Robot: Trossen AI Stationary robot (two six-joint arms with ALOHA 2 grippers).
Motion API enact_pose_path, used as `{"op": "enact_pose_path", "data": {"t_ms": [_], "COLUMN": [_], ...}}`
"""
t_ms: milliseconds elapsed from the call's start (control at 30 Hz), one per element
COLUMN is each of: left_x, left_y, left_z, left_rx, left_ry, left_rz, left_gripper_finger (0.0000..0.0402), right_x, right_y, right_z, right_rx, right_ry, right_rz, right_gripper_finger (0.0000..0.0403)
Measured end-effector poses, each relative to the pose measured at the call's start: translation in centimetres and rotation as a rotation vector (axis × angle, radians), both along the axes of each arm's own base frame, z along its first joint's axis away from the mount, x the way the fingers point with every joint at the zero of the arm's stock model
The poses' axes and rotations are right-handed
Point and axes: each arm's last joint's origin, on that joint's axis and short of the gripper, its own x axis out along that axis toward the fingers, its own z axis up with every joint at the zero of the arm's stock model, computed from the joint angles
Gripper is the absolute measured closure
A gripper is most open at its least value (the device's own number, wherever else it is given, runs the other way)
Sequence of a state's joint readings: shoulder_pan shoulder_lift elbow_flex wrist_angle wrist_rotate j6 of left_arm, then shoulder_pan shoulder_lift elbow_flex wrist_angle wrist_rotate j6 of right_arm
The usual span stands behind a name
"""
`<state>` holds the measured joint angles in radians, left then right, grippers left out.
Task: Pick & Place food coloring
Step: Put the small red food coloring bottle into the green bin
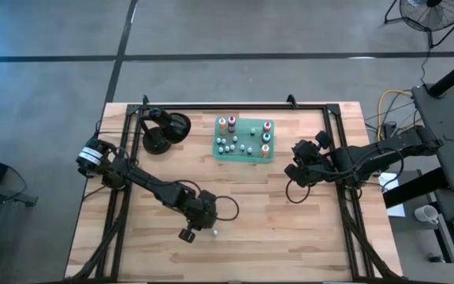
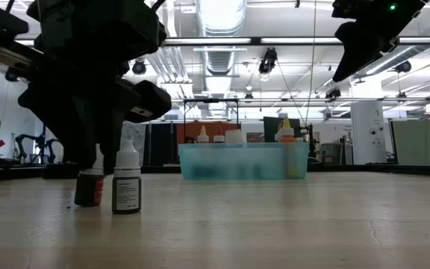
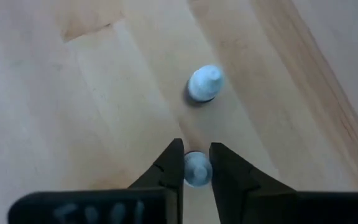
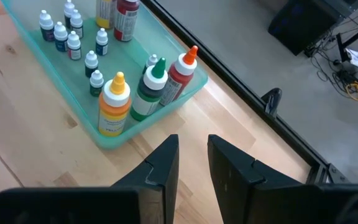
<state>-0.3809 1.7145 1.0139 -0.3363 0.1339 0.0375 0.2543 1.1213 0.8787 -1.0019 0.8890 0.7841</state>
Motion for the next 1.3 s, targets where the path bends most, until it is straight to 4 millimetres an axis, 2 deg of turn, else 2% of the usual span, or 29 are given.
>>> {"op": "enact_pose_path", "data": {"t_ms": [167,300,400,533,600,700,800,900,1100,1300], "left_x": [0.2,0.1,0.0,0.6,1.1,2.2,3.5,4.9,7.7,8.5], "left_y": [1.9,5.0,8.1,12.5,15.2,19.5,22.7,24.6,25.8,26.0], "left_z": [1.8,3.7,5.9,9.8,11.5,13.0,13.2,12.6,9.8,6.5], "left_rx": [-0.024,0.002,-0.002,-0.059,-0.078,-0.085,-0.055,-0.041,0.021,0.050], "left_ry": [0.007,0.018,0.014,-0.114,-0.189,-0.263,-0.277,-0.264,-0.218,-0.139], "left_rz": [0.113,0.230,0.341,0.527,0.619,0.727,0.748,0.742,0.643,0.586], "left_gripper_finger": [0.0366,0.0362,0.0363,0.0364,0.0364,0.0364,0.0364,0.0364,0.0364,0.0364], "right_x": [0.3,0.4,0.6,0.8,0.8,0.8,0.8,0.8,0.7,0.6], "right_y": [0.1,-0.1,-0.4,-1.1,-1.4,-1.9,-2.6,-3.6,-5.0,-5.3], "right_z": [1.1,2.5,3.5,3.9,3.9,3.8,3.7,3.7,3.7,3.6], "right_rx": [0.006,-0.065,-0.091,-0.051,-0.056,-0.056,-0.056,-0.054,-0.054,-0.052], "right_ry": [-0.037,-0.086,-0.076,-0.022,-0.018,-0.021,-0.020,-0.025,-0.026,-0.024], "right_rz": [-0.001,-0.029,-0.025,0.009,-0.002,-0.035,-0.074,-0.128,-0.201,-0.217], "right_gripper_finger": [0.0326,0.0326,0.0326,0.0330,0.0332,0.0333,0.0333,0.0334,0.0335,0.0335]}}
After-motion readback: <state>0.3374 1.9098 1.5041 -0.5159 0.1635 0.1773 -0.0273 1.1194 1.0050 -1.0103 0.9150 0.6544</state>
